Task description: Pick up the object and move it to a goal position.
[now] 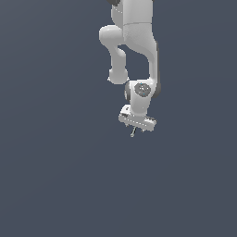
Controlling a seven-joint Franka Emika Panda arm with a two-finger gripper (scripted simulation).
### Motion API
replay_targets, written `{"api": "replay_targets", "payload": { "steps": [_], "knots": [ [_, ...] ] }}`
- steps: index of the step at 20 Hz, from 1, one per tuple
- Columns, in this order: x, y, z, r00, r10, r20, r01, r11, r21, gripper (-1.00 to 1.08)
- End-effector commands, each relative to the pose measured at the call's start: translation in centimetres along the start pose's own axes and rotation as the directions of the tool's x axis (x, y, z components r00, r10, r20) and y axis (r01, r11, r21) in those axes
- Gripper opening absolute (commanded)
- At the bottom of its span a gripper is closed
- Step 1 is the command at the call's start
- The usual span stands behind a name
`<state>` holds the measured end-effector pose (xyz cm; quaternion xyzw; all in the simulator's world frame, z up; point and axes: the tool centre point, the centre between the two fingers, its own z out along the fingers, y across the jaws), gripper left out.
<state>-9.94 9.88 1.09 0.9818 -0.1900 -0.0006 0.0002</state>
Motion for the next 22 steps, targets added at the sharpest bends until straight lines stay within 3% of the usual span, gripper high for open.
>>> {"api": "replay_targets", "payload": {
  "steps": [1,14,22],
  "knots": [
    [0.0,0.0,0.1,1.000,0.000,-0.001,0.000,1.000,0.001,-1.00],
    [0.1,-0.2,0.0,1.000,0.000,-0.001,0.000,1.000,0.001,-1.00],
    [1.4,-1.7,-2.0,1.000,0.000,-0.001,0.000,1.000,0.001,-1.00]
  ]
}}
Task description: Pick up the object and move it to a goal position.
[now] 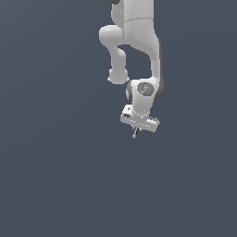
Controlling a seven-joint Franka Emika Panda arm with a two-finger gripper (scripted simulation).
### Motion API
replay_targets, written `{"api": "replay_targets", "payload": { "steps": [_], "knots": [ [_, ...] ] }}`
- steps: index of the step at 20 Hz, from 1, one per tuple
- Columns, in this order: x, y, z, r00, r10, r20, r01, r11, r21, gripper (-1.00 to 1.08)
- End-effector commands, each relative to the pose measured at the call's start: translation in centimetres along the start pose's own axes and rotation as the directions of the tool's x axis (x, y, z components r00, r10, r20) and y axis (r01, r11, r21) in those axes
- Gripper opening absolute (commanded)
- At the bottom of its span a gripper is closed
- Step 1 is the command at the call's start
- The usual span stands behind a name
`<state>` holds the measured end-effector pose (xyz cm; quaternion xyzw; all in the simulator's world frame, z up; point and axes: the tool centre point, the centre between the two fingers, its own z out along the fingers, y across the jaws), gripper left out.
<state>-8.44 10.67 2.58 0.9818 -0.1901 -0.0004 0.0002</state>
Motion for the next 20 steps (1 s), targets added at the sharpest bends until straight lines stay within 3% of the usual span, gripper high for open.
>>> {"api": "replay_targets", "payload": {
  "steps": [1,20],
  "knots": [
    [0.6,-0.7,-1.0,1.000,0.000,-0.001,0.000,1.000,0.001,-1.00],
    [7.9,-9.3,-11.7,1.000,0.000,-0.001,0.000,1.000,0.000,-1.00]
  ]
}}
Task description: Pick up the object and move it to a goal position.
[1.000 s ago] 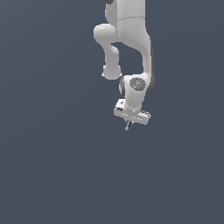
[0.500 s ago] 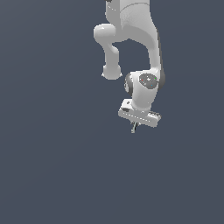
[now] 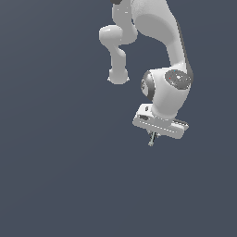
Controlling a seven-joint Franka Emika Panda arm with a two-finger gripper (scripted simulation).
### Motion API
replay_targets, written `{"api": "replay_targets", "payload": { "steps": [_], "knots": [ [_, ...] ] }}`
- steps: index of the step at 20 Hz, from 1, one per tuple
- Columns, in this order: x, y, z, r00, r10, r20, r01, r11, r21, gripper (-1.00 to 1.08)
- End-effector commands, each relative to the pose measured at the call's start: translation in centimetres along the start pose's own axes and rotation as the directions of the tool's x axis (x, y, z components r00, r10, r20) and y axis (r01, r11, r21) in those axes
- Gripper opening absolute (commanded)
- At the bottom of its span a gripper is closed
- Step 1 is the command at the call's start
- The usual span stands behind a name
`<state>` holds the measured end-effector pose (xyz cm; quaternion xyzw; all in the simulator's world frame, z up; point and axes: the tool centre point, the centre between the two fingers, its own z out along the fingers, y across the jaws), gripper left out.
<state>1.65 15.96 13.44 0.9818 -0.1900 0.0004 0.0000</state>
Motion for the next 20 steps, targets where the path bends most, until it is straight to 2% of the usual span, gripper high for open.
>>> {"api": "replay_targets", "payload": {
  "steps": [1,20],
  "knots": [
    [0.9,-1.1,-1.3,1.000,0.000,0.000,0.000,1.000,0.000,-1.00],
    [6.2,-7.1,-8.5,1.000,0.000,0.000,0.000,1.000,0.000,-1.00]
  ]
}}
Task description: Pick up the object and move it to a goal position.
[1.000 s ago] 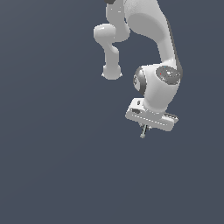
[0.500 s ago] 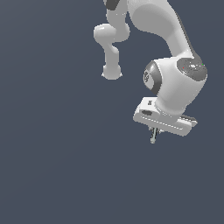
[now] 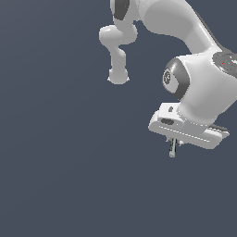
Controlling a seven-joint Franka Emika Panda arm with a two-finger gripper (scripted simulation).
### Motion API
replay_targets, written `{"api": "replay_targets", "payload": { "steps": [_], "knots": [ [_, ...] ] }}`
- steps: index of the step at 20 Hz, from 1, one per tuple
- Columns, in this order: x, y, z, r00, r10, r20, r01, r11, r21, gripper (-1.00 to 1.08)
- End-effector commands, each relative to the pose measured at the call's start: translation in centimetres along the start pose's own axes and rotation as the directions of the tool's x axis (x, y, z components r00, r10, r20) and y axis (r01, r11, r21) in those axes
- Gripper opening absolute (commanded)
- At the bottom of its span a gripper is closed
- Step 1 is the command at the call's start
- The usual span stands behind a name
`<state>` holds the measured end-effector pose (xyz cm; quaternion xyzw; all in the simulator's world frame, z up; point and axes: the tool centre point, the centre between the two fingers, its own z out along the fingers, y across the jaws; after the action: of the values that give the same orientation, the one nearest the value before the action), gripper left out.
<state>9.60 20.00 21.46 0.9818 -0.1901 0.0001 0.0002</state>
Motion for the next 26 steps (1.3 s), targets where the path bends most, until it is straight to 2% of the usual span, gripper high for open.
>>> {"api": "replay_targets", "payload": {
  "steps": [1,13,26],
  "knots": [
    [0.6,-0.6,-0.7,1.000,0.000,0.000,0.000,1.000,0.000,-1.00],
    [2.5,-2.8,-3.2,1.000,0.000,0.000,0.000,1.000,0.000,-1.00],
    [3.2,-3.4,-3.9,1.000,0.000,0.000,0.000,1.000,0.000,-1.00]
  ]
}}
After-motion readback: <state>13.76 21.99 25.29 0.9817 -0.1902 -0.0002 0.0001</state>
